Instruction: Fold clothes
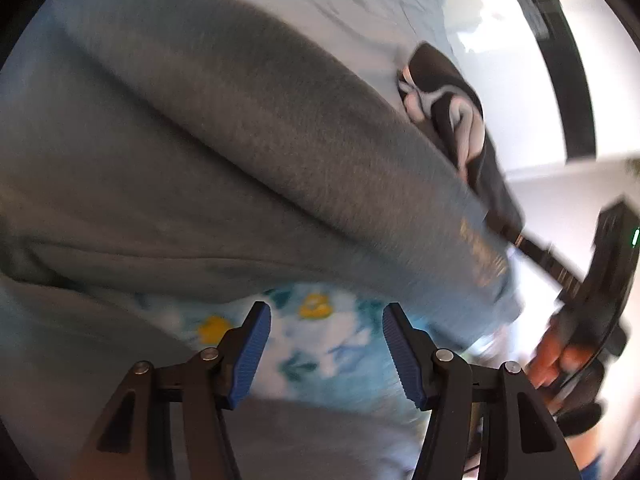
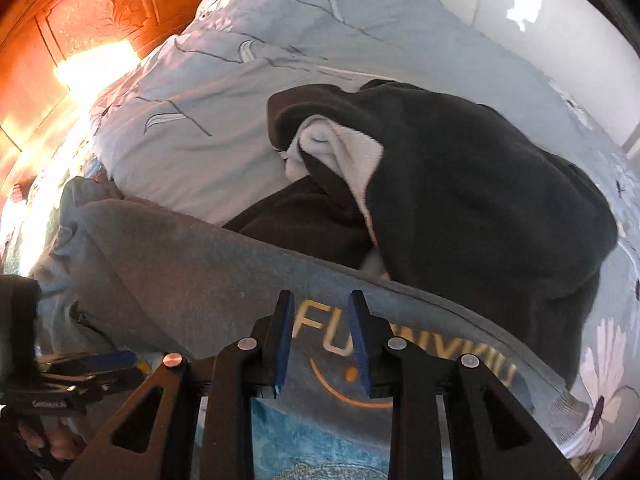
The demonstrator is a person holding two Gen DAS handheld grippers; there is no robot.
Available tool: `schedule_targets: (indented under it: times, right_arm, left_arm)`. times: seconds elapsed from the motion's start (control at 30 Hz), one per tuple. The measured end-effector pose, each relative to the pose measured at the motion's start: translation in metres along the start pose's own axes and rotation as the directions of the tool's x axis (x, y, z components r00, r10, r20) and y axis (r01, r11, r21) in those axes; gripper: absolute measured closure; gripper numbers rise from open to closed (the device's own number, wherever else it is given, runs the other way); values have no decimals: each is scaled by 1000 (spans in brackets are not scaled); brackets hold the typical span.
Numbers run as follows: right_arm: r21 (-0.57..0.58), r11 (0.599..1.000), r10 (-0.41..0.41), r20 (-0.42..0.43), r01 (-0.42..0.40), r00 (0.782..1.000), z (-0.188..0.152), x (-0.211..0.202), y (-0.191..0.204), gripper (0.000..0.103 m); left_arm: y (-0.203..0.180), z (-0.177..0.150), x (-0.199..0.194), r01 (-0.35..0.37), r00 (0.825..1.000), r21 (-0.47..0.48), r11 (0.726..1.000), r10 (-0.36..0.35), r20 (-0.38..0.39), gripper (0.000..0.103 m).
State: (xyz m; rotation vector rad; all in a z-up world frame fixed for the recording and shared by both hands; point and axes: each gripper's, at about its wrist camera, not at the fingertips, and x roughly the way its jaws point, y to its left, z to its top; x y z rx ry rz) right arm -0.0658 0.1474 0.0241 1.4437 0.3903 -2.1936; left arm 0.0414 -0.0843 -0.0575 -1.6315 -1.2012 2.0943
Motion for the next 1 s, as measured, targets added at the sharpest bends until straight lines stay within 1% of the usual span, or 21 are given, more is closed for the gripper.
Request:
schedule_targets:
  times: [0.03, 0.13, 0.23, 0.3, 0.37, 0.4, 0.47, 0.53, 0.6, 0.63, 0.7, 0.73, 0.77, 0.8, 0.83, 0.93, 1.0]
  right_arm:
    - [-25, 1000, 3, -5, -3, 1000, -1, 3, 1, 75]
    - [-103, 994, -22, -26, 20, 999, -2, 8, 5, 75]
    - [-158, 987, -37, -34, 31, 999, 5, 8, 8, 75]
    - [-196, 980, -48, -28, 41, 998, 10, 9, 11, 75]
    - [-235, 971, -59, -26, 51, 998, 14, 11, 14, 75]
    - [-254, 966, -64, -25, 56, 998, 16, 11, 16, 75]
    - [-288, 957, -55, -48, 39, 997, 20, 17, 20, 75]
    - [-324, 945, -70, -68, 44, 995, 21, 24, 23, 75]
    - [-359, 932, -87, -83, 52, 993, 22, 31, 25, 75]
    - [-372, 927, -93, -90, 53, 992, 22, 33, 26, 75]
    - [-397, 916, -103, -104, 54, 989, 22, 37, 28, 75]
    - [-410, 910, -108, -110, 54, 988, 22, 38, 29, 75]
    - [-425, 904, -112, -115, 53, 987, 22, 38, 30, 77]
    - [-439, 897, -120, -117, 57, 986, 22, 39, 32, 89]
    - [-452, 890, -131, -119, 64, 984, 22, 40, 34, 99]
    - [-472, 878, -150, -121, 76, 981, 24, 42, 36, 100]
    - [-468, 878, -161, -99, 97, 982, 27, 40, 34, 101]
  left_arm:
    - [3, 1, 4, 28, 1000, -40, 999, -28, 8, 42]
    - [10, 4, 14, 38, 999, -120, 992, -33, 38, 43]
    - [19, 5, 21, 99, 994, -198, 975, -88, 65, 47]
    - [24, 6, 22, 111, 991, -240, 964, -90, 94, 51]
    - [29, 6, 24, 118, 990, -277, 953, -90, 112, 64]
    - [32, 6, 25, 119, 989, -293, 949, -89, 116, 67]
    - [34, 5, 26, 120, 989, -301, 946, -87, 121, 76]
    - [33, 4, 28, 115, 989, -295, 948, -81, 125, 77]
    - [33, 4, 29, 116, 988, -305, 945, -79, 130, 82]
    - [33, 4, 30, 116, 988, -313, 943, -78, 133, 86]
    - [33, 4, 31, 116, 988, -329, 937, -74, 138, 88]
    - [33, 4, 32, 116, 987, -336, 935, -72, 141, 92]
    - [32, 3, 32, 114, 987, -336, 935, -70, 142, 95]
    - [30, 2, 32, 112, 987, -337, 935, -67, 143, 96]
    - [29, 2, 32, 110, 988, -337, 935, -64, 144, 98]
    - [25, 0, 32, 103, 988, -337, 936, -55, 147, 98]
    - [22, -2, 31, 98, 987, -337, 936, -50, 151, 98]
